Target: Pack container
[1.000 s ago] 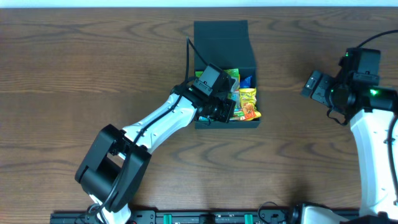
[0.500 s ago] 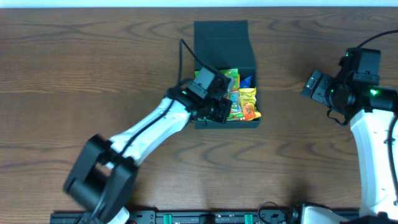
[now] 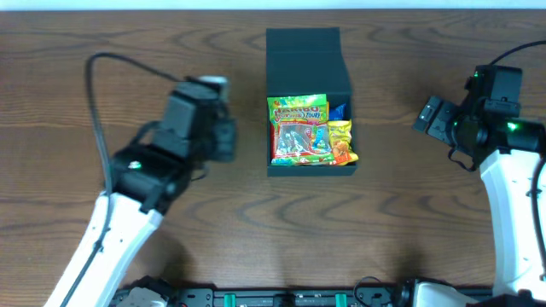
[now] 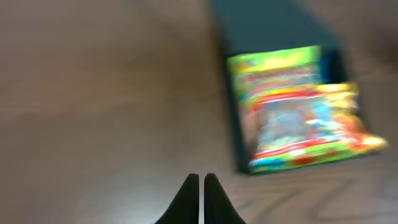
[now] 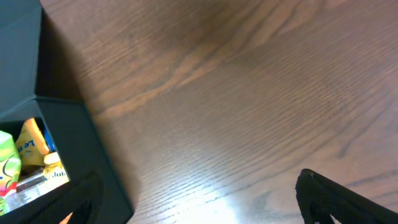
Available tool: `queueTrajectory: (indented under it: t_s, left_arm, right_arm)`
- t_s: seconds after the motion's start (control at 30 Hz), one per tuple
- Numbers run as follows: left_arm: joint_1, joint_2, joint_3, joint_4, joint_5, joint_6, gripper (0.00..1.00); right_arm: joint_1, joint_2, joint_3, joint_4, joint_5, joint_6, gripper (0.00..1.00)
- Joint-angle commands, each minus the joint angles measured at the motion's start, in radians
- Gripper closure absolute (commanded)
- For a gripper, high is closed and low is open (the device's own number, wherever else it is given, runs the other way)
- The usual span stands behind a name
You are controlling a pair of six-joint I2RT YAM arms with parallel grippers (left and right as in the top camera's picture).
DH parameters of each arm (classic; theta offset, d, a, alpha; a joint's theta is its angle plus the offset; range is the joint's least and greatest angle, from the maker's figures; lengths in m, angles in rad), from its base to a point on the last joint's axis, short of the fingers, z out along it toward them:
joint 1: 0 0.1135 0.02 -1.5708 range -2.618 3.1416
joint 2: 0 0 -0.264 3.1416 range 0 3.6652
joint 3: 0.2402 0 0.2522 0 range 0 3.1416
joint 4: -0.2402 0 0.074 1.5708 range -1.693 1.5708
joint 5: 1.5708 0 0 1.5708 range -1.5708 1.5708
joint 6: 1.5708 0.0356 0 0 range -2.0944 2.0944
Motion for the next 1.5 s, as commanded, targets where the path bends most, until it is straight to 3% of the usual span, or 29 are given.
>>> queueTrajectory:
  t_s: [0.0,0.1,0.13,0.17,0.2,0.23,0.4,0.5,0.57,0.63,0.67,0.97,1.13,1.33,1.47]
  left_arm:
    - [0.126,-0.023,0.006,-0.066,-0.062,0.038,0.94]
    - [0.312,-0.027,0.006,-0.110,0.017,0.134,0.94]
    - [0.360,-0.026,0.006,-0.117,0.063,0.174,0.90]
    - [0.411,-0.026,0.006,-0.122,0.114,0.205,0.77]
    - [0.467,-0.026,0.006,-0.126,0.162,0.219,0.44]
    - [0.507,-0.026,0.006,-0.126,0.180,0.217,0.02]
    - [0.597,-0.026,0.005,-0.126,0.180,0.218,0.05]
    - [0.600,-0.026,0.005,-0.126,0.182,0.218,0.05]
    - [0.599,-0.026,0.005,-0.126,0.182,0.218,0.05]
    - [0.599,-0.026,0.005,-0.126,0.182,0.217,0.05]
    - [0.599,-0.026,0.005,-0.126,0.182,0.217,0.05]
    - [0.599,-0.026,0.005,-0.126,0.182,0.218,0.05]
    - [0.599,-0.026,0.005,-0.126,0.182,0.217,0.05]
    - [0.599,-0.026,0.005,-0.126,0.182,0.217,0.05]
    - [0.599,-0.026,0.005,-0.126,0.182,0.218,0.05]
  right_arm:
    - [-0.005,0.001,-0.003,0.008,-0.041,0.005,0.01]
    - [-0.005,0.001,-0.003,0.056,-0.175,-0.077,0.01]
    - [-0.005,0.001,-0.003,0.071,-0.216,-0.103,0.01]
    - [-0.003,0.001,-0.003,0.082,-0.242,-0.119,0.01]
    - [-0.002,0.001,-0.003,0.097,-0.269,-0.122,0.01]
    - [-0.002,0.001,-0.003,0.104,-0.288,-0.123,0.01]
    - [0.000,0.001,-0.002,0.112,-0.393,-0.168,0.03]
    - [0.013,0.001,0.000,0.124,-0.392,-0.163,0.23]
    - [0.026,0.001,0.013,0.134,-0.391,-0.155,0.51]
    - [0.036,0.009,0.046,0.138,-0.391,-0.121,0.86]
    - [0.040,0.014,0.069,0.138,-0.392,-0.098,0.97]
    - [0.076,0.313,0.528,-0.033,-0.423,-0.037,0.99]
    - [0.055,0.618,0.795,-0.101,-0.616,0.024,0.99]
    - [0.002,0.911,0.857,-0.060,-0.985,0.062,0.98]
    - [-0.002,1.053,0.857,-0.038,-1.077,0.045,0.99]
